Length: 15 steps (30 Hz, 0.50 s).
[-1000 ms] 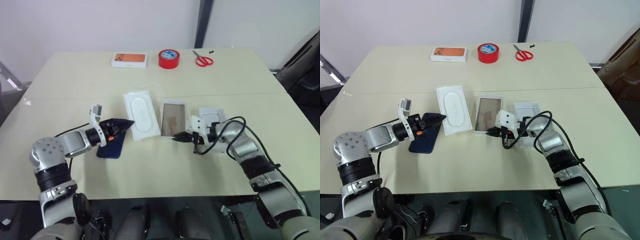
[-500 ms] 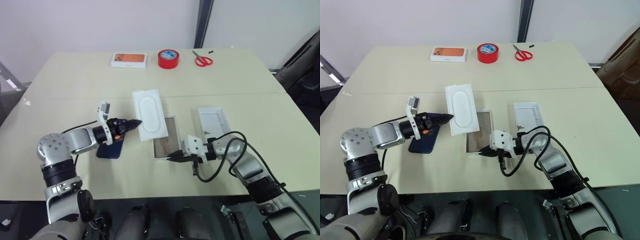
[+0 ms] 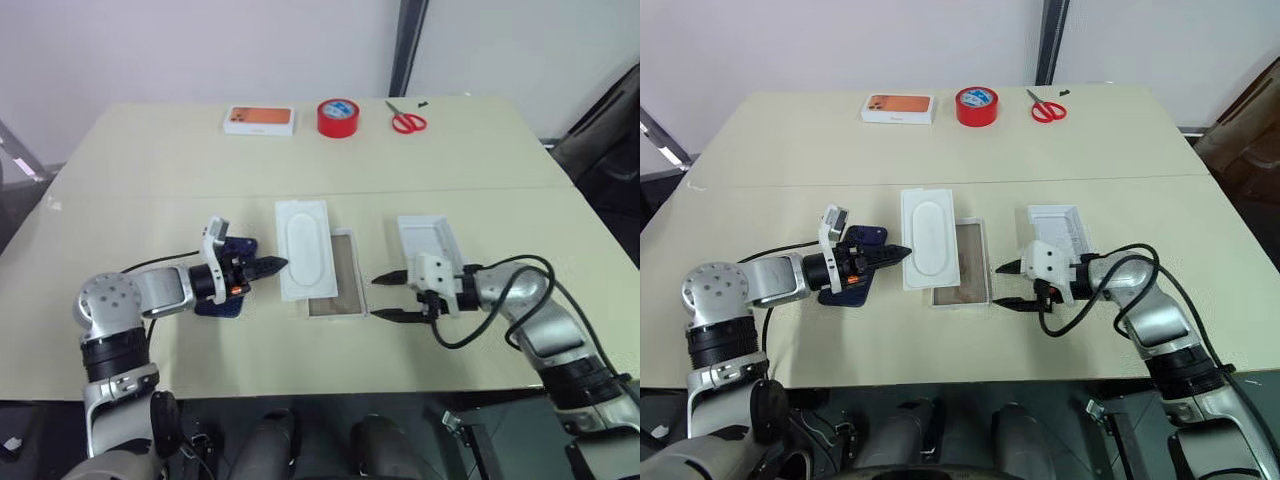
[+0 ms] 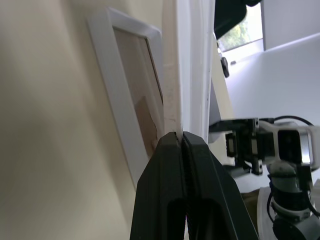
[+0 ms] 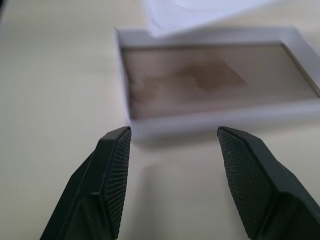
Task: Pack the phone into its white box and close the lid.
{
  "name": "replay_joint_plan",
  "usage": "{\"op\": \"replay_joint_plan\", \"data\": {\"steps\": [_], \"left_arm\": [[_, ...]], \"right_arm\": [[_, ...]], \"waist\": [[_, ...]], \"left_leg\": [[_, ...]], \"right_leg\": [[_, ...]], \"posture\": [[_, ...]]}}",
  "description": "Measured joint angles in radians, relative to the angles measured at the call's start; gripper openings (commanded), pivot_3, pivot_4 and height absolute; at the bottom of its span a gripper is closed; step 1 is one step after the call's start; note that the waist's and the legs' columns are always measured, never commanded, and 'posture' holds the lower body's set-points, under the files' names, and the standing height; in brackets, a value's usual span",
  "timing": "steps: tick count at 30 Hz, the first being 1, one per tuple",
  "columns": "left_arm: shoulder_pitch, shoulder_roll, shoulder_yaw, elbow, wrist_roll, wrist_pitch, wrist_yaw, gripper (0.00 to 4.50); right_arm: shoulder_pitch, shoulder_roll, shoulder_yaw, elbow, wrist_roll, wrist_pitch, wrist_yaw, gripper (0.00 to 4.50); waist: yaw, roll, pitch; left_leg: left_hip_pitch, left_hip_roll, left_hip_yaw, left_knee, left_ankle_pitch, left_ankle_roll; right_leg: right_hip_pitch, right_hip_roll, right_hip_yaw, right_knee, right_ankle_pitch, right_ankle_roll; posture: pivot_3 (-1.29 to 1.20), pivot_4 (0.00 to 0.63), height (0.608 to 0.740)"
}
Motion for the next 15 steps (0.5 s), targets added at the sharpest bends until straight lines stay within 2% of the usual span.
{"op": "replay_joint_plan", "data": {"steps": [2,7,11,15], "left_arm": [[0.006,-0.042,-0.013,-0.005,-0.001,-0.001,0.016,0.00],[0.005,-0.077,-0.013,-0.013,-0.001,-0.002,0.044,0.00],[0.008,-0.078,-0.014,-0.027,0.000,-0.002,0.056,1.40],[0.009,-0.075,-0.024,-0.028,0.004,-0.005,0.059,3.41]], "right_arm": [[-0.009,0.003,-0.023,0.028,-0.001,-0.003,-0.031,2.87],[-0.034,0.017,-0.033,0.041,-0.003,-0.023,-0.070,2.87],[-0.044,0.021,-0.032,0.060,-0.012,-0.041,-0.083,2.93],[-0.050,0.027,-0.031,0.080,-0.012,-0.055,-0.090,2.93]], "waist": [[0.001,0.000,0.000],[0.000,0.000,0.000],[0.002,0.000,0.000],[0.001,0.000,0.000]], "left_leg": [[0.000,0.000,0.000,0.000,0.000,0.000],[0.000,0.000,0.000,0.000,0.002,-0.003],[0.000,0.000,0.000,0.000,0.002,-0.004],[0.000,0.000,0.000,0.000,0.002,-0.004]], "right_leg": [[0.000,0.000,0.000,0.000,0.000,0.000],[0.000,0.000,0.000,0.000,0.000,0.000],[0.000,0.000,0.000,0.000,0.000,0.000],[0.000,0.000,0.000,0.000,0.000,0.000]], "posture": [[0.00,0.150,0.734],[0.00,0.150,0.734],[0.00,0.150,0.734],[0.00,0.150,0.734]]}}
